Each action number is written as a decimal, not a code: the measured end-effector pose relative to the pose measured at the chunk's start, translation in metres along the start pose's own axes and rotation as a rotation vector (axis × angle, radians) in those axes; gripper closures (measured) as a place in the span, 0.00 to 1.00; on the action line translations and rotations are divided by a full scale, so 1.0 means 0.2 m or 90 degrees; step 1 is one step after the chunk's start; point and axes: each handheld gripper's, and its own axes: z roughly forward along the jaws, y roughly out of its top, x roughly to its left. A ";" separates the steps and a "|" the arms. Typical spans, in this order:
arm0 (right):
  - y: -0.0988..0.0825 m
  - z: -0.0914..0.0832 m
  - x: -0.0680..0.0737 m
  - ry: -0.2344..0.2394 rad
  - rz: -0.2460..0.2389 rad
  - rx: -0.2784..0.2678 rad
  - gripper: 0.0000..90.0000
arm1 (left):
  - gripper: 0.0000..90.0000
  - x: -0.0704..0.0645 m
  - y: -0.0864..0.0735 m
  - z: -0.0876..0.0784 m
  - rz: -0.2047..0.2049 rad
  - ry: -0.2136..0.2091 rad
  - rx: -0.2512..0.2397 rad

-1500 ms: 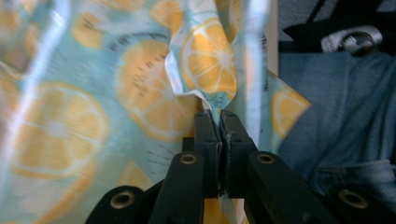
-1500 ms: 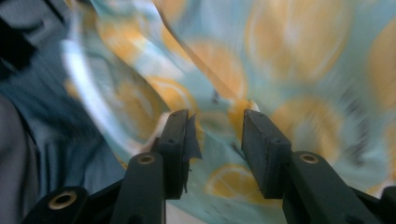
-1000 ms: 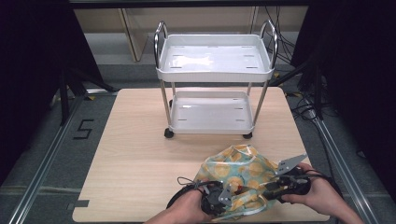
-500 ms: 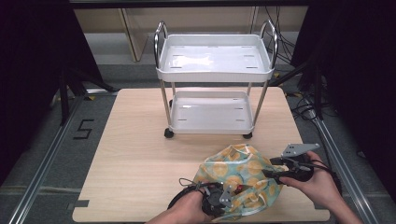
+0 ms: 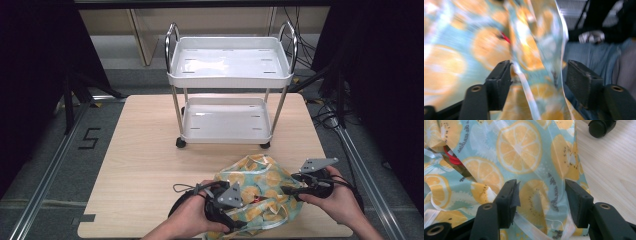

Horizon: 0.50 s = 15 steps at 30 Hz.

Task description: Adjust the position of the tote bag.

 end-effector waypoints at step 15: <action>0.02 -0.02 -0.01 -0.009 0.001 -0.019 0.49 | 0.39 0.12 -0.11 -0.02 -0.051 0.112 0.005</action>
